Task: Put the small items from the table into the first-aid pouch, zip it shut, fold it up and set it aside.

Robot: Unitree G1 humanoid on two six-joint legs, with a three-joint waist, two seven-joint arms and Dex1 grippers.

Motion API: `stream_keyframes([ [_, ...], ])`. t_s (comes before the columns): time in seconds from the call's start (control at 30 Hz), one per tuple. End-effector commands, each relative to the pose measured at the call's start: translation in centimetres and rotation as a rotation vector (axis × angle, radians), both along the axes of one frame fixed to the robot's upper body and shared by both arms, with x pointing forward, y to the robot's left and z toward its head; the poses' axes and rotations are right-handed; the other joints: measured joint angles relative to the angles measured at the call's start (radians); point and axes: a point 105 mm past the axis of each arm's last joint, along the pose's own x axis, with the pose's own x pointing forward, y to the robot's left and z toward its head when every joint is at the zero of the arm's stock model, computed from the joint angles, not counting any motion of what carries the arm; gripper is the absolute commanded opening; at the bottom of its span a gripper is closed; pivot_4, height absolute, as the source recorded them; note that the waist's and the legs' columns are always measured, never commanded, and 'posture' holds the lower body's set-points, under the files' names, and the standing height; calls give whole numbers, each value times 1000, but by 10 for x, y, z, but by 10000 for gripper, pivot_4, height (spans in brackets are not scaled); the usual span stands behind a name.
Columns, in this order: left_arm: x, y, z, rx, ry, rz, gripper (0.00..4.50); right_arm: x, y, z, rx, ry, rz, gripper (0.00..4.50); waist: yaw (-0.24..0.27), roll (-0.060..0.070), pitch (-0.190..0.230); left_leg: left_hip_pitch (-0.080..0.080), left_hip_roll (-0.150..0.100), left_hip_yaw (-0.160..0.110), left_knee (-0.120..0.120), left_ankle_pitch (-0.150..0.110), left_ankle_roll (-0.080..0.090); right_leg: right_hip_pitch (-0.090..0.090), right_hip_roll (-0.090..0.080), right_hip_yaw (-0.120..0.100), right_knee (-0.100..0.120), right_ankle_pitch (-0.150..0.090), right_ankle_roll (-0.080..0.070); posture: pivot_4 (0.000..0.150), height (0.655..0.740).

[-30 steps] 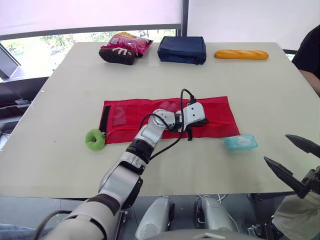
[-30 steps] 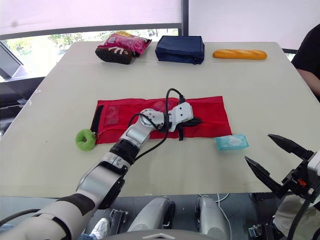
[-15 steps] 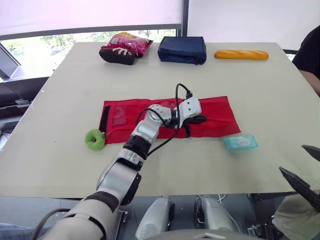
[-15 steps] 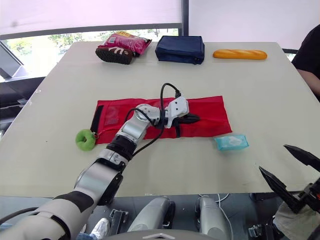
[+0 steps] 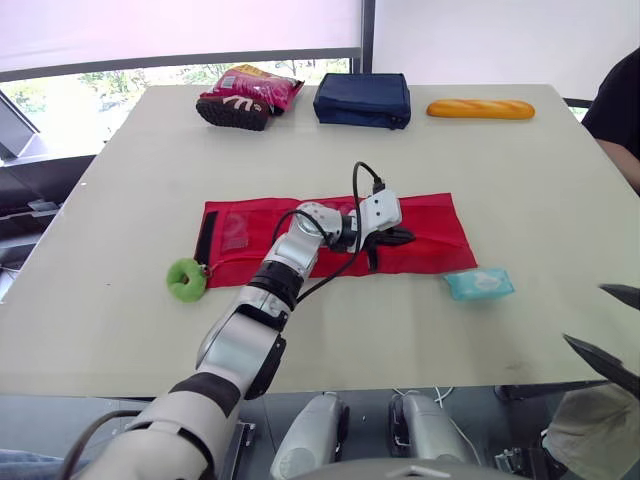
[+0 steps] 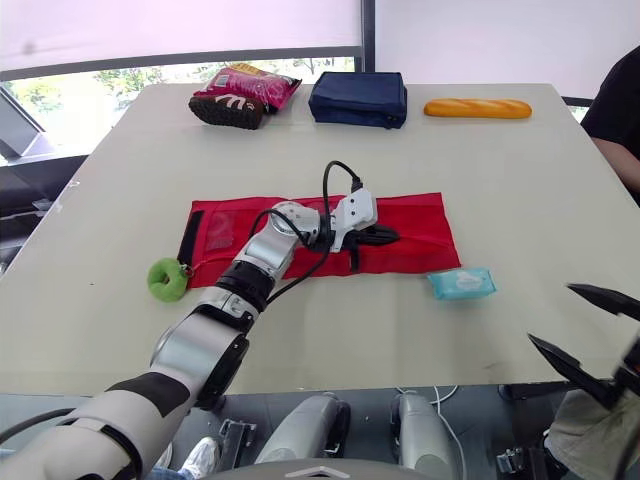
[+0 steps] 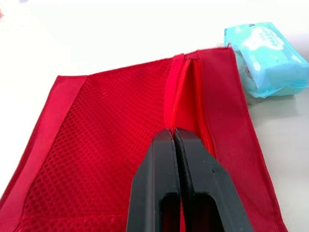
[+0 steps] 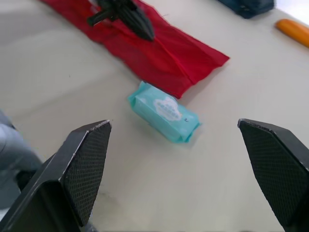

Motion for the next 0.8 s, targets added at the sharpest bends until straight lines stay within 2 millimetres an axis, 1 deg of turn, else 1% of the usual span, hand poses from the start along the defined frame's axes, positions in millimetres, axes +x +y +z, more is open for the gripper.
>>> stream_keyframes([
  [0.03,5,-3,12,-19,-55,13,359,28,2,-16,-27,48,57,45000,2,-1,0,0,0,0,0,0,0,0,0,0,0,0,0,1500,7395],
  [0.07,6,-3,10,-16,-58,23,359,40,4,-21,-35,62,87,45000,2,-2,0,0,0,0,0,0,0,0,0,0,0,0,0,1500,7395],
  [0.13,7,-4,8,-15,-60,32,359,57,9,-34,-58,119,158,45000,0,-2,1,0,0,0,1,0,0,0,0,0,0,0,0,1500,7395],
  [0.27,7,-4,8,-18,-61,41,359,79,13,-51,-144,177,264,45000,2,-2,1,-1,0,0,1,0,0,0,0,0,0,0,0,1500,7395],
  [0.4,9,-2,7,-11,-68,55,359,99,16,-61,-218,215,350,45000,-1,-1,0,0,-1,0,1,1,-1,0,0,0,1,1,-1,1500,7395],
  [0.47,10,-1,7,-8,-74,64,359,108,14,-65,-270,228,381,45000,-2,-1,0,0,0,1,1,1,-1,0,0,1,1,1,-1,1500,7395],
  [0.6,11,-1,7,-11,-78,74,359,119,11,-72,-342,260,438,45000,-3,-1,0,0,-1,1,1,1,-1,-1,0,1,2,1,-1,1500,7395],
  [0.73,8,0,5,-13,-76,71,359,122,12,-81,-413,285,498,45000,-6,-1,0,0,-1,1,1,1,-1,-1,0,1,2,1,-1,1500,7395],
  [0.8,8,0,4,-13,-75,72,359,123,13,-83,-422,293,518,45000,-9,-1,0,0,-1,1,1,1,-1,-1,0,1,2,1,-1,1500,7395],
])
